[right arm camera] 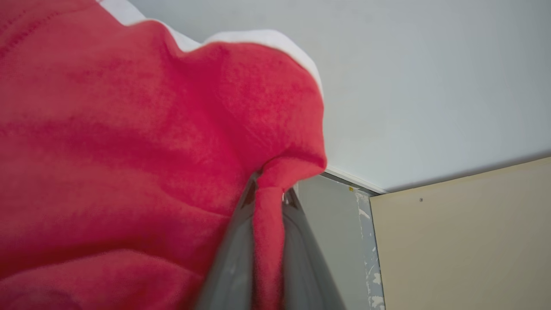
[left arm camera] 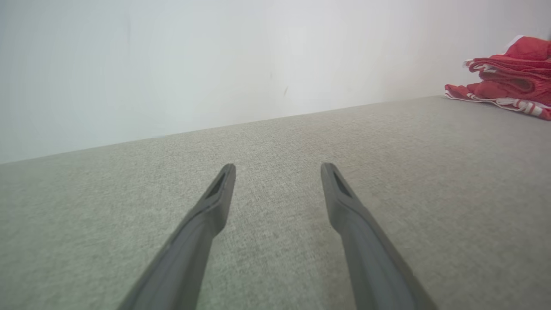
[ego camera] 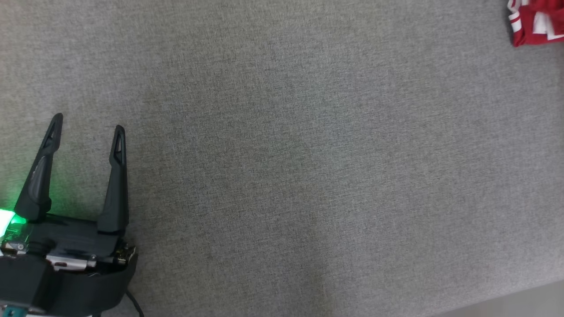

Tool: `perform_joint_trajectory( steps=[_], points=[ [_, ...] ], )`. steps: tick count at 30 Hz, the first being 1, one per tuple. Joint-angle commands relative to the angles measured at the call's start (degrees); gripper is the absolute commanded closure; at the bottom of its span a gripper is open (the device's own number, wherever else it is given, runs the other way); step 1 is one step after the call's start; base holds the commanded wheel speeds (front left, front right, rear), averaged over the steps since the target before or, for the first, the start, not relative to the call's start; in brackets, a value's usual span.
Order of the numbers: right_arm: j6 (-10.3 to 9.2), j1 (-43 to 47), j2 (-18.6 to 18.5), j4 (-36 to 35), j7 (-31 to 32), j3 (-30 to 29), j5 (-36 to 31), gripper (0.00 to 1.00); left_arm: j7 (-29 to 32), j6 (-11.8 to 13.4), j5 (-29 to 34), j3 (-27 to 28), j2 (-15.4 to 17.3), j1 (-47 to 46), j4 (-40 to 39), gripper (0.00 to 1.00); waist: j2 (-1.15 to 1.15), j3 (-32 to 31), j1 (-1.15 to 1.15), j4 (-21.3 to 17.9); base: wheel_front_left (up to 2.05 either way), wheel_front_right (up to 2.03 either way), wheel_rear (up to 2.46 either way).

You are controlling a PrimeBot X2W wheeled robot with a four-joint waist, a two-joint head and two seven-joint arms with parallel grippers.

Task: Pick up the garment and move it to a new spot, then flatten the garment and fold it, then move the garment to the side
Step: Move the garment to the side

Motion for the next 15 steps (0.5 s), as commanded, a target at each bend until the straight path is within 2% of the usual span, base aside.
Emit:
perform_joint_trajectory(
  steps=[1, 6, 7, 8, 9, 15],
  points=[
    [-0.2, -1.3, -0.8, 0.2, 0.6, 0.2, -1.1, 1.0, 0.3, -0.2, 0.0, -2.1, -1.2, -0.5, 1.9, 0.0, 0.01, 1.2, 0.01, -0.1, 0.0, 0.0, 0.0],
    [-0.2, -2.7, -1.0, 1.2, 1.5, 0.5, -2.0, 1.0, 0.4, -0.3, -0.2, -2.1, -1.1, -0.8, 1.6, 0.0, 0.01, 1.8, 0.01, 0.2, 0.0, 0.0, 0.0],
    [-0.2, -3.0, -1.0, 1.3, 1.5, 0.6, -2.7, 0.71, 0.4, -0.2, -0.3, -2.0, -1.2, -0.9, 1.7, 0.0, 0.01, 1.7, 0.01, 0.3, 0.0, 0.0, 0.0],
    [-0.2, -3.3, -1.1, 1.3, 1.1, 0.6, -3.4, 0.49, 0.4, -0.2, -0.4, -1.9, -1.2, -0.9, 1.8, 0.0, 0.01, 1.7, 0.01, 0.4, 0.0, 0.0, 0.0],
    [-0.2, -3.3, -0.9, 1.5, 0.8, 0.5, -3.7, 0.0, 0.4, -0.1, -0.5, -1.8, -1.3, -1.0, 2.1, 0.0, 0.01, 1.5, 0.01, 0.5, 0.0, 0.0, 0.0],
    [-0.2, -3.9, 0.2, 1.7, -0.5, -1.1, -6.7, 0.0, 0.4, 0.5, -1.1, -0.6, -2.2, 0.0, 3.5, 0.0, 0.01, -1.3, 0.01, 0.8, 0.0, 0.0, 0.0]
  ],
)
